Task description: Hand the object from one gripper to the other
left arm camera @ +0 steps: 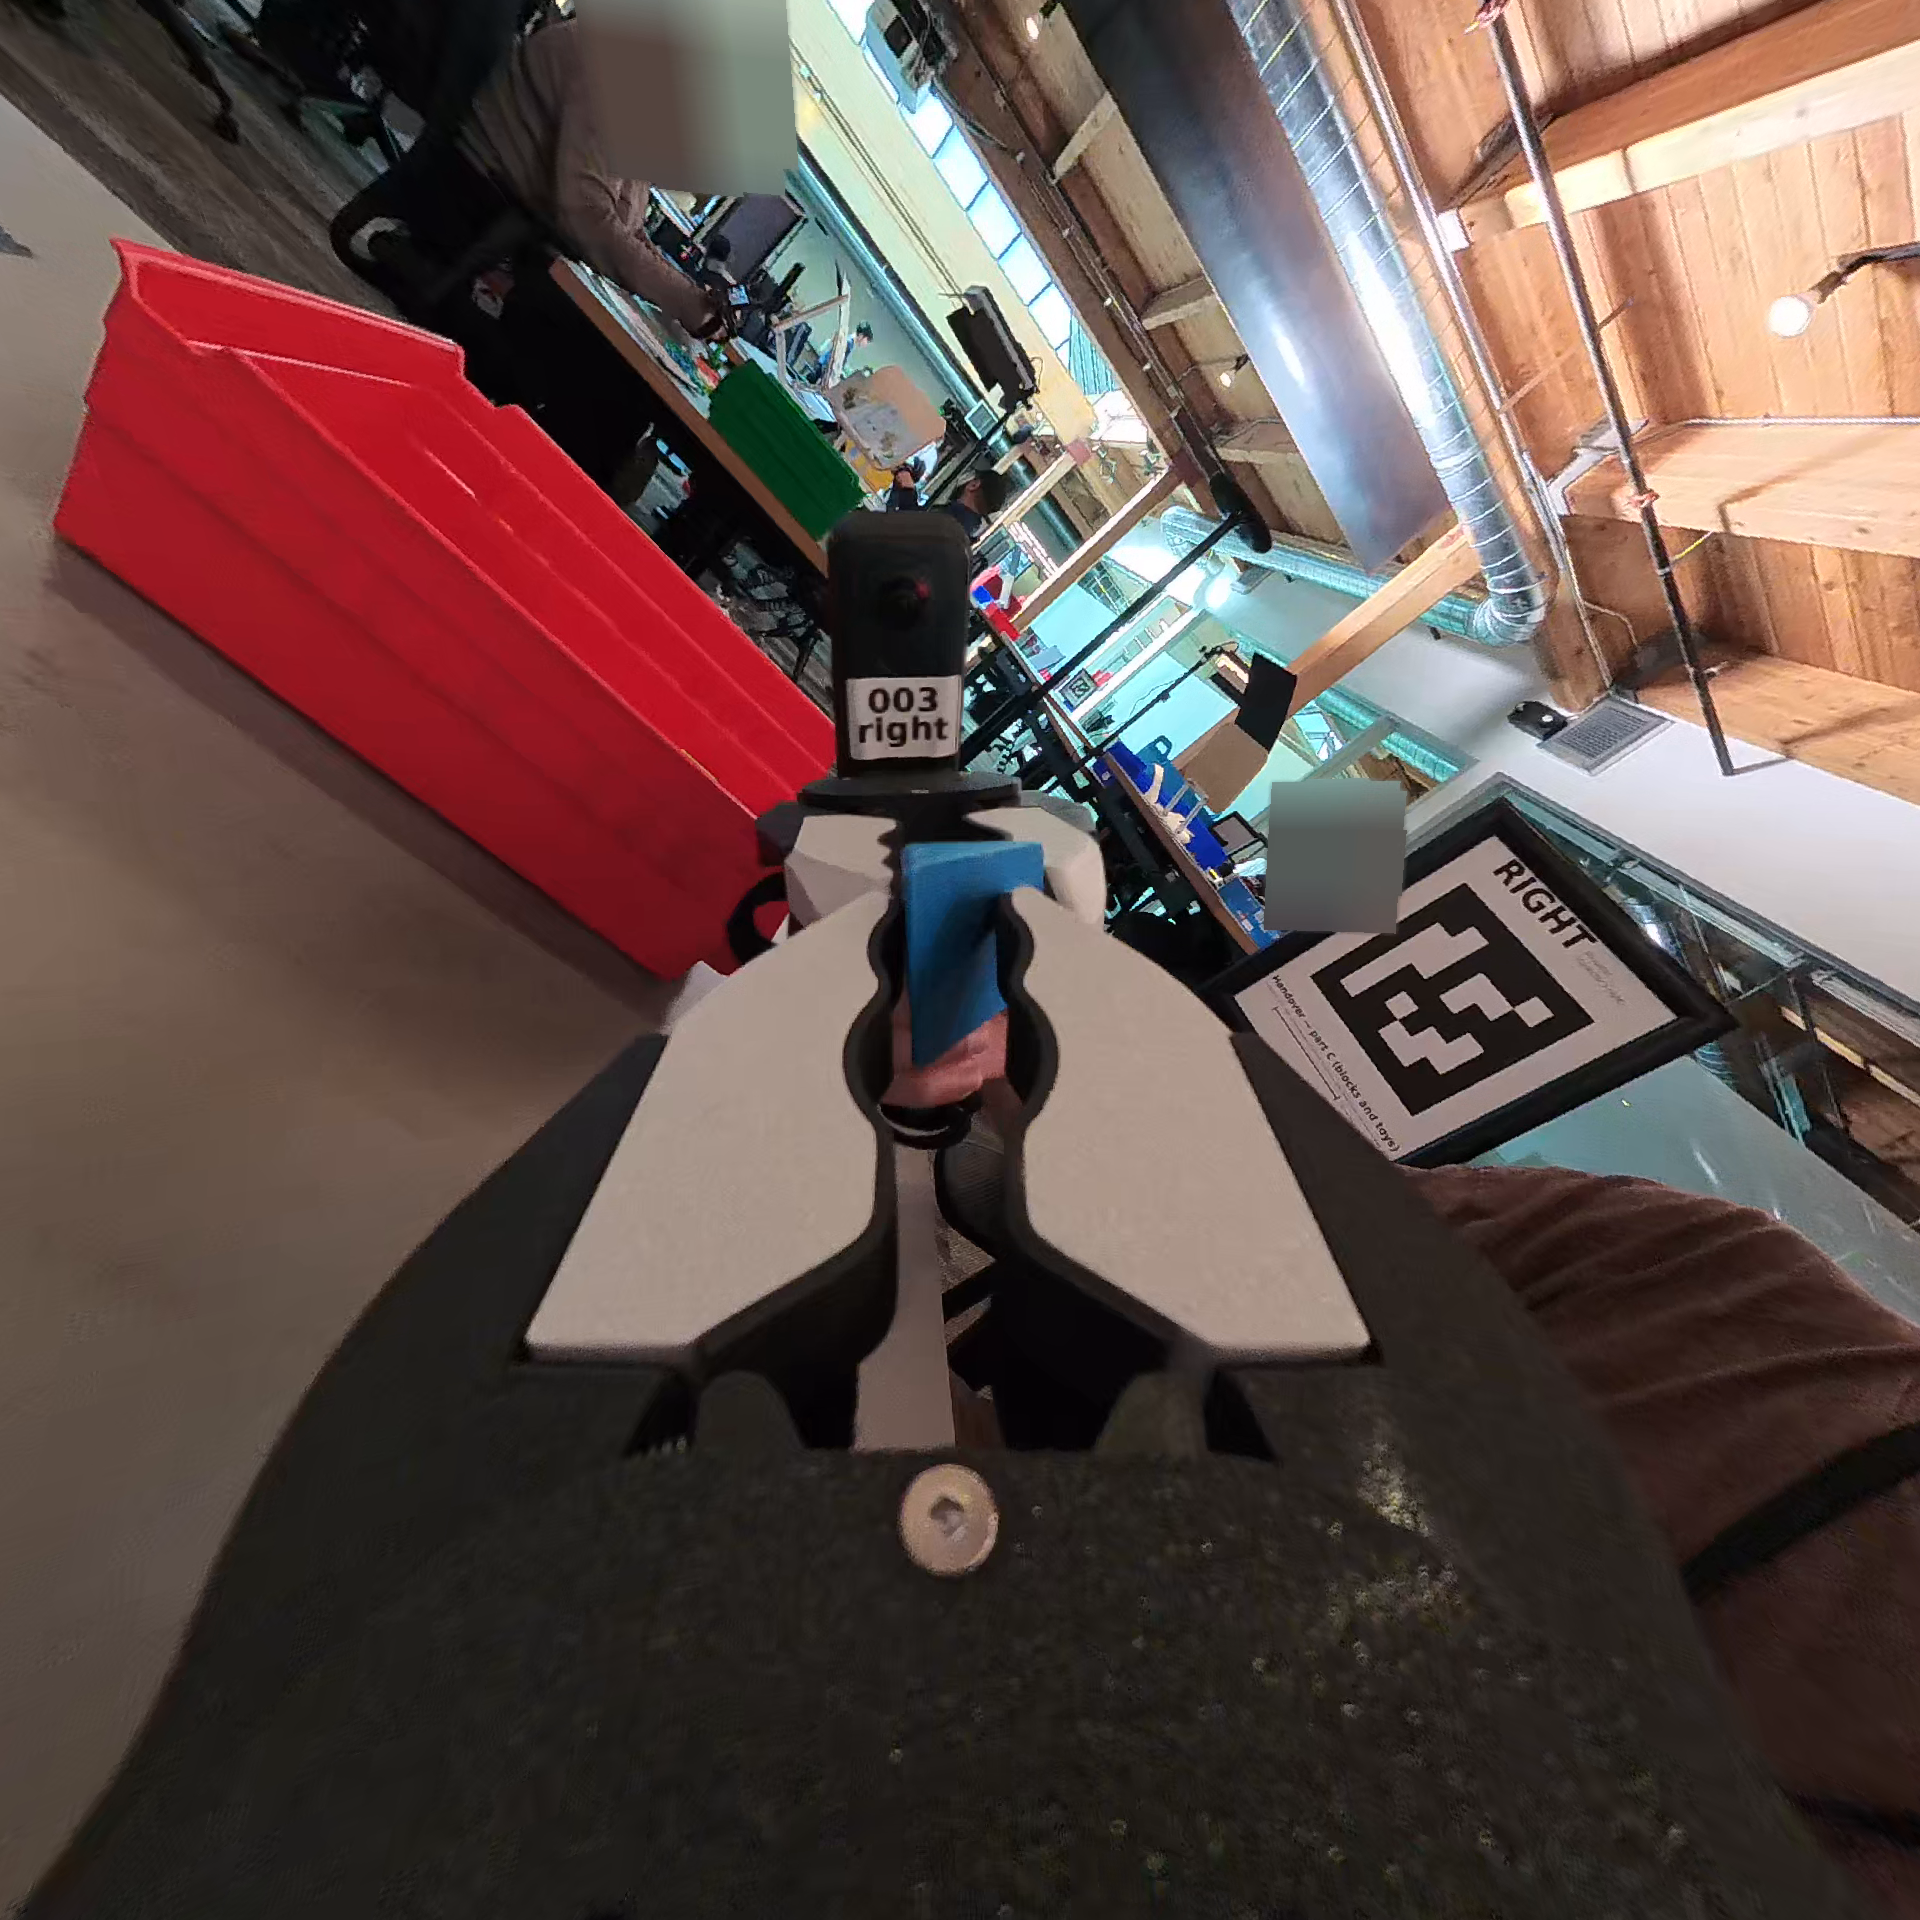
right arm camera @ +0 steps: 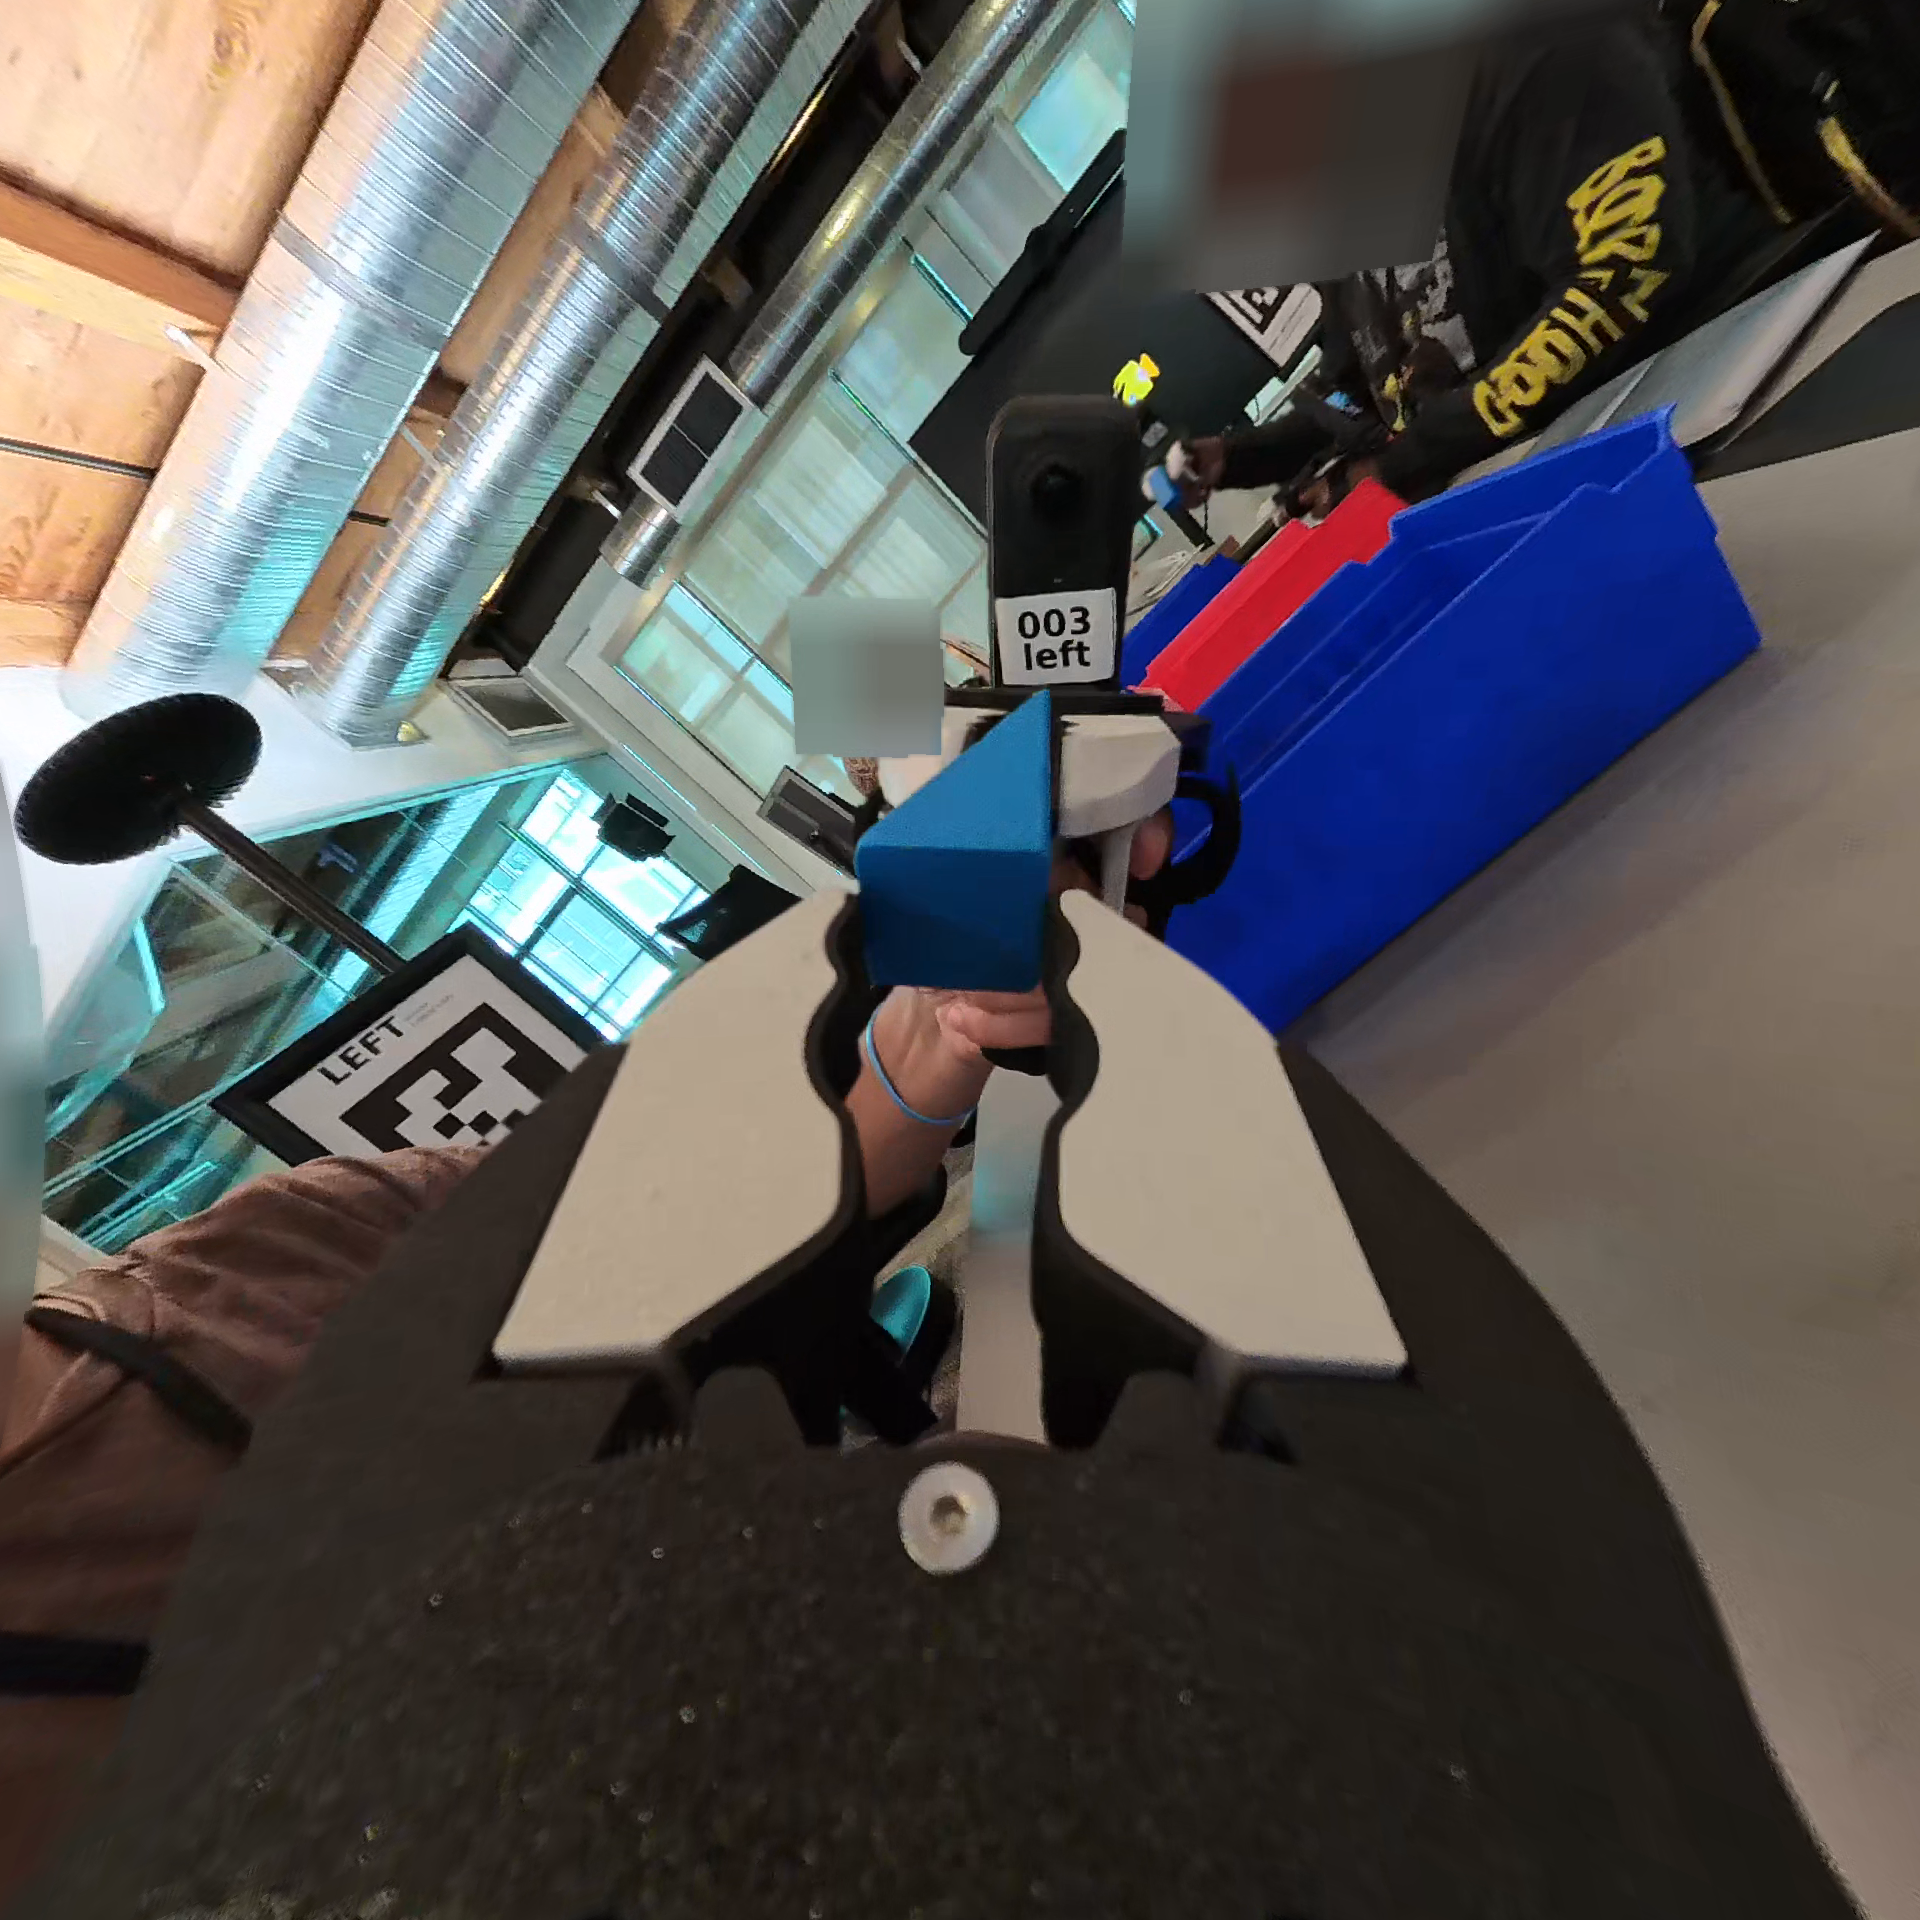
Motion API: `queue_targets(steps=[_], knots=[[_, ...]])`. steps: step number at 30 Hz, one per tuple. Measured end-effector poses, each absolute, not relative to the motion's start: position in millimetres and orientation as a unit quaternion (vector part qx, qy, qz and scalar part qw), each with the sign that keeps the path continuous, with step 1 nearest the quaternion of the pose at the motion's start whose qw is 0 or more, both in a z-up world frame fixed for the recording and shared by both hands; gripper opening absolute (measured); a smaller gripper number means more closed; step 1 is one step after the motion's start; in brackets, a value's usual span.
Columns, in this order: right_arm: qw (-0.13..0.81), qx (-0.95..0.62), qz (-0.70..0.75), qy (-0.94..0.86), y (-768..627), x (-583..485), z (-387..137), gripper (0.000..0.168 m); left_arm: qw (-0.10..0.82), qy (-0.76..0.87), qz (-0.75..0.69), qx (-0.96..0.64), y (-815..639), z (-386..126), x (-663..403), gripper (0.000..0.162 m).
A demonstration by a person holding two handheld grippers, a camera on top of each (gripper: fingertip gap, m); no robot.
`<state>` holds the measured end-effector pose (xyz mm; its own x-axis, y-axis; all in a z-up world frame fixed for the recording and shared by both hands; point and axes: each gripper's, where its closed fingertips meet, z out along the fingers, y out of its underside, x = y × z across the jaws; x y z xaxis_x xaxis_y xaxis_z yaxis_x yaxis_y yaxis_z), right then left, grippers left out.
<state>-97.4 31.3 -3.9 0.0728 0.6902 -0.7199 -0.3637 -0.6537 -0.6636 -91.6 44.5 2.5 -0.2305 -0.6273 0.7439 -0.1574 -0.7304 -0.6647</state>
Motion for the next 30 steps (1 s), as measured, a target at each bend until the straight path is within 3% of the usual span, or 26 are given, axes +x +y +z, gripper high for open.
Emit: queue_targets(steps=[4, 8, 12, 16, 20, 30], knots=[[0.414, -0.64, 0.63, -0.152, 28.9, -93.0, -2.5, 0.032, 0.174, 0.334, -0.702, -0.604, 41.6, -1.2, -94.9, 0.017], [0.451, -0.656, 0.577, -0.182, 21.1, -76.3, 15.9, 0.032, 0.212, 0.34, -0.673, -0.622, 35.9, -3.1, -114.4, 0.057], [0.537, -0.675, 0.459, -0.211, 11.8, -24.1, 57.0, 0.032, 0.224, 0.385, -0.636, -0.63, -11.1, -21.7, -147.2, 0.051], [0.582, -0.759, 0.133, -0.259, 20.1, 75.1, 58.0, 0.032, 0.222, 0.434, -0.579, -0.654, -78.0, -58.1, -182.0, 0.048], [0.479, -0.793, -0.113, -0.359, 49.3, 166.1, 15.7, 0.032, 0.255, 0.454, -0.525, -0.673, -116.9, -86.3, -211.0, 0.047], [0.248, -0.763, -0.219, -0.556, 116.5, 227.2, -131.0, 0.033, 0.25, 0.445, -0.536, -0.673, -127.1, -93.0, -220.6, 0.045]])
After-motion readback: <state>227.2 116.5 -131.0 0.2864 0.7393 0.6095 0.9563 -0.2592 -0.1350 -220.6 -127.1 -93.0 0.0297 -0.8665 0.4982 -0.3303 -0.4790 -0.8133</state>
